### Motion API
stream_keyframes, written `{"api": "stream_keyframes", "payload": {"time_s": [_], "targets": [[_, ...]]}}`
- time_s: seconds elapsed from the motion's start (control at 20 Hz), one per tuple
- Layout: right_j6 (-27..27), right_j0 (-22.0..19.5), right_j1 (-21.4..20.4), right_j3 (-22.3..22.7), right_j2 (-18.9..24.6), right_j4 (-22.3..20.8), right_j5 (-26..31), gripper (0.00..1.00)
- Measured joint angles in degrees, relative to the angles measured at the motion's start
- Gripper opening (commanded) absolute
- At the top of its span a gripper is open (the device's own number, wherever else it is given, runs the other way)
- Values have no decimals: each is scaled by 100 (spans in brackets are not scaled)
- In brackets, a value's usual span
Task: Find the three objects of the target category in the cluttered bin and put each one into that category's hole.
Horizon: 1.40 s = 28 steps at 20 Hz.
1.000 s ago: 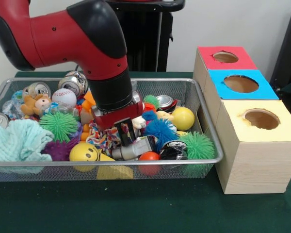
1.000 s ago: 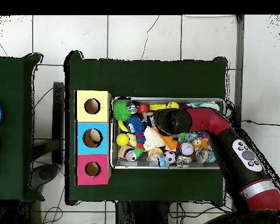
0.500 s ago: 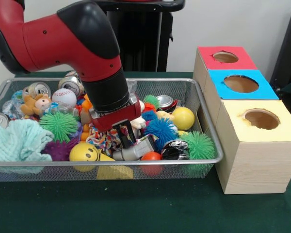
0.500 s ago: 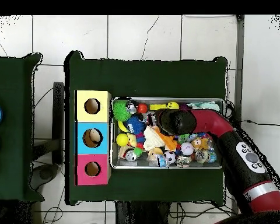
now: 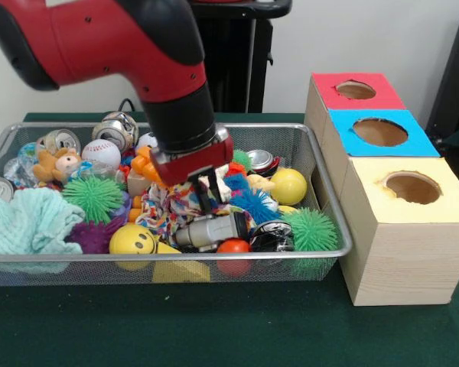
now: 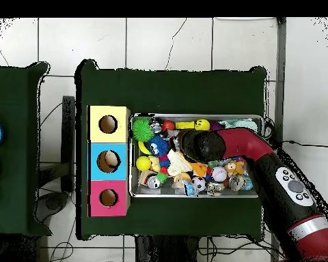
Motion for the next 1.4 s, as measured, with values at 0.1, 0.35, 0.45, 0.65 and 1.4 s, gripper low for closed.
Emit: {"api": "stream_keyframes", "payload": {"time_s": [0.1, 0.35, 0.45, 0.65, 1.4], "targets": [[0, 91, -219, 133, -1, 22, 0, 0], [0, 315, -658, 377, 1, 188, -1, 0], [0, 386, -809, 470, 1, 281, -1, 0], [0, 463, -976, 588, -2, 396, -18, 0], [1, 889, -2098, 1293, -278, 1146, -159, 0]]}}
